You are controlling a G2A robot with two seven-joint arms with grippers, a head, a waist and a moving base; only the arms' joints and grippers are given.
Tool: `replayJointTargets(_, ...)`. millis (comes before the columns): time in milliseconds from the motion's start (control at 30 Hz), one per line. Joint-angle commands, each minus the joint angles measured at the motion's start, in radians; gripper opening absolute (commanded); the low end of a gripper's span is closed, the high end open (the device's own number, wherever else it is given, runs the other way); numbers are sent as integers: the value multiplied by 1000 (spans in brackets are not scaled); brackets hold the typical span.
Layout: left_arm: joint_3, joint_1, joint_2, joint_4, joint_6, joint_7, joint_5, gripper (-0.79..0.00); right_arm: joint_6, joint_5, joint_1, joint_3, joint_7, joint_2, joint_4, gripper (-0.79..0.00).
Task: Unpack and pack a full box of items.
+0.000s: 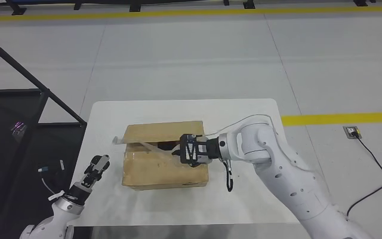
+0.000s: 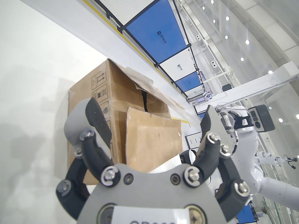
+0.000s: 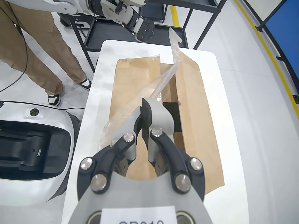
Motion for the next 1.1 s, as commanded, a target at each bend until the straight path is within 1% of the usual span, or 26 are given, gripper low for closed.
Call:
replayJointTargets(0,-1,1,0,2,-1,0,-1,0,0,8,7,-6,-9,0,0,-785)
replayJointTargets(167,-4,0,0,9,-1,0,-4,0,0,-18,0,0,-59,9,-48,-785)
replayJointTargets(400,-3,-4,0,13,1,-6,-8,0,13,-97,-56,38,-134,25,-141,-785)
replayJointTargets(633,-11,-5,1,22,-4,-8,-18,0,41,-135,-79,43,-170,29,-179,-785)
replayJointTargets(767,-26,-11,2,42,-3,-13,-64,0,61,-116,-68,28,-160,25,-156,-785)
replayJointTargets(967,-63,-36,7,93,12,-65,-154,0,90,-77,-46,3,-78,22,-130,-785)
replayJointTargets(1067,-70,-47,9,113,18,-96,-186,0,91,-101,-47,-1,-55,24,-139,-785)
